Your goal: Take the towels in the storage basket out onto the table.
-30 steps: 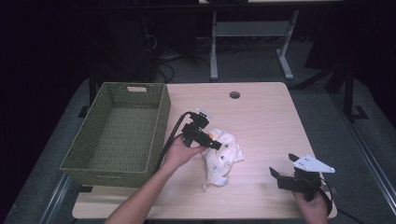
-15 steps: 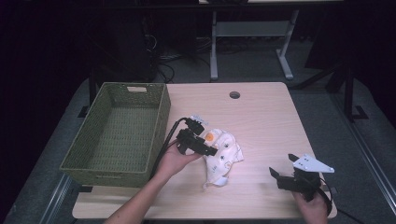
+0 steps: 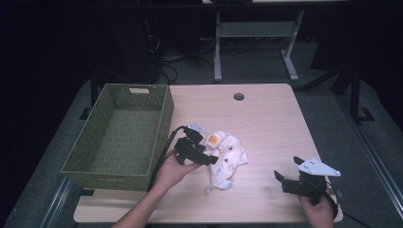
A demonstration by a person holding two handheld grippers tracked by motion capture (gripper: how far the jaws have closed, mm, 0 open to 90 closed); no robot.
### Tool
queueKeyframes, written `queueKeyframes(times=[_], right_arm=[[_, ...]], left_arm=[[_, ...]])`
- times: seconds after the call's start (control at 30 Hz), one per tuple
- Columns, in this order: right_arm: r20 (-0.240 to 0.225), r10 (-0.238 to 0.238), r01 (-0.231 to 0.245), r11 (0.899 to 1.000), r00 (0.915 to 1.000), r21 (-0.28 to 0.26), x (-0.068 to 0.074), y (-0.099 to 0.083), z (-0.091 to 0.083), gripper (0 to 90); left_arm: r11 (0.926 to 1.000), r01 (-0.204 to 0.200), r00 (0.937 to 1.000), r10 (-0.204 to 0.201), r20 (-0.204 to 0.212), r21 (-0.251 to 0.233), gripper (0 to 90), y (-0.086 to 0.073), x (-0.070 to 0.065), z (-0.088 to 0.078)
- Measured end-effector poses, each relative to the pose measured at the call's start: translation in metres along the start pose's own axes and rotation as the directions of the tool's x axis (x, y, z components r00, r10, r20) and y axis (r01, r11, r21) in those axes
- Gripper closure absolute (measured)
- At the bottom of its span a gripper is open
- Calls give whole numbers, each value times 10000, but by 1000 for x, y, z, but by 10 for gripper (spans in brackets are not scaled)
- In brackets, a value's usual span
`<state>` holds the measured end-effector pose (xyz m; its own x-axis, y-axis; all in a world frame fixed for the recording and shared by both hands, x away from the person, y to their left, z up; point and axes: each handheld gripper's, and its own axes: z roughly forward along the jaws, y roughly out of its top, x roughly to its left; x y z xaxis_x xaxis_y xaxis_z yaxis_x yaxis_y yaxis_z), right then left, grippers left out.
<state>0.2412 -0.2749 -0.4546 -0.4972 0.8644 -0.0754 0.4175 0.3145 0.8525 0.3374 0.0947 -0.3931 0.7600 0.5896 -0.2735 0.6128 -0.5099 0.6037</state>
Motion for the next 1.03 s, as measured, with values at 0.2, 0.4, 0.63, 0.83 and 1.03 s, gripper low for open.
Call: queueKeyframes(times=[0.2,0.4,0.63,0.83,1.03], right_arm=[[9,-74,74,10000,10000,46,0,0,0,135],[9,-10,10,10000,10000,40,1,0,1,135],[11,-18,18,10000,10000,36,1,-1,0,135],[11,-14,14,10000,10000,61,3,-1,1,135],[-132,-43,42,10000,9999,-53,4,-2,1,135]], left_arm=[[9997,-208,9998,208,-32,-107,272,-17,-7,-2],[9994,-301,9995,300,-104,-141,268,-29,-15,-3],[9987,-457,9989,456,-56,-229,269,-43,-22,-7],[9970,-620,9979,610,-217,-454,262,-61,-26,-16],[9967,-667,9977,659,-178,-472,245,-84,-28,-17]])
